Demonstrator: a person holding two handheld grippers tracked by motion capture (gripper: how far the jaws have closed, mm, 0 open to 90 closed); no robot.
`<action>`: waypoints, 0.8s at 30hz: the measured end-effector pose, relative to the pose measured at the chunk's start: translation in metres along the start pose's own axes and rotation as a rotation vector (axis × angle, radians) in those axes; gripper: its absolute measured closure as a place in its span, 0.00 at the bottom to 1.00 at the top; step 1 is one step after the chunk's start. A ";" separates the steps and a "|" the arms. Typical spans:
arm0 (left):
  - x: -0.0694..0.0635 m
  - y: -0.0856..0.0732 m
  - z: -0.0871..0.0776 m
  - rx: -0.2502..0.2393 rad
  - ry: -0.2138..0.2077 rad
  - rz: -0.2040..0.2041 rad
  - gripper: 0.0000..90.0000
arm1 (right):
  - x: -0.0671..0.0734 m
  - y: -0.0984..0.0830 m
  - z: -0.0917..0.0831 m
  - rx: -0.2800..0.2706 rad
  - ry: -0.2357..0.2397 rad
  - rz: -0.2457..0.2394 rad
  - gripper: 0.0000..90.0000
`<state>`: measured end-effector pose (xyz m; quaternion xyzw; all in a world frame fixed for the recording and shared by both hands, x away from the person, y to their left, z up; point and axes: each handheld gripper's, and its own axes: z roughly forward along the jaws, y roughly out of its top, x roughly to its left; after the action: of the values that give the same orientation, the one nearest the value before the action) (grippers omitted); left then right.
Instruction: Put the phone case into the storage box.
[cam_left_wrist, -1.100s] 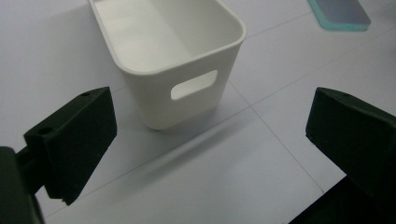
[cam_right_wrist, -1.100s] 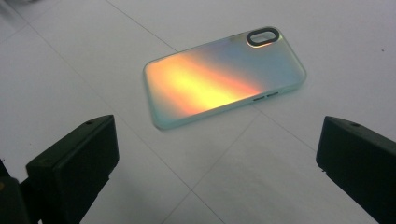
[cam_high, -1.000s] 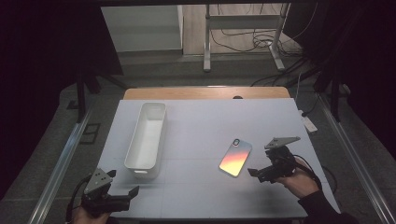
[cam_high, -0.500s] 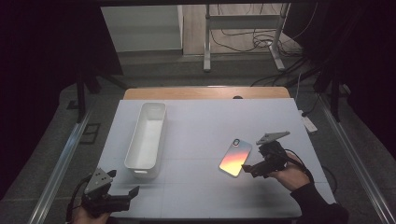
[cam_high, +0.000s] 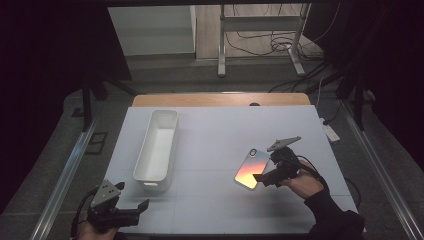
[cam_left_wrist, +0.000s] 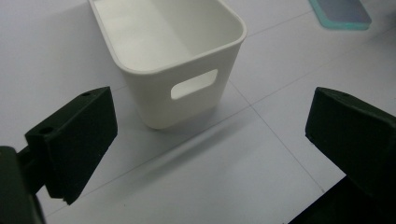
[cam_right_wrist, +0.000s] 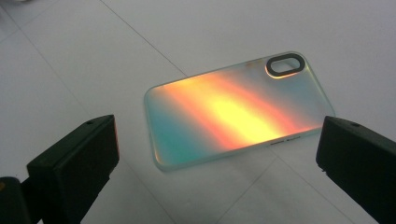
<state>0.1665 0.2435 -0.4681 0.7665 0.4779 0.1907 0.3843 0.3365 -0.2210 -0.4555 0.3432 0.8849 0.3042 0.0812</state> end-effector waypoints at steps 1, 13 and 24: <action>0.000 0.000 0.000 0.000 0.000 0.000 0.04 | 0.000 0.001 0.001 0.002 0.002 -0.005 0.00; 0.000 0.000 0.000 0.000 0.000 -0.001 0.04 | 0.006 0.017 0.014 0.023 0.008 -0.035 0.00; 0.001 0.000 0.000 0.000 -0.001 -0.003 0.04 | 0.010 0.030 0.029 0.042 0.024 -0.050 0.00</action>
<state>0.1667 0.2440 -0.4682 0.7660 0.4786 0.1898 0.3850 0.3563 -0.1833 -0.4603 0.3190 0.9002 0.2878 0.0708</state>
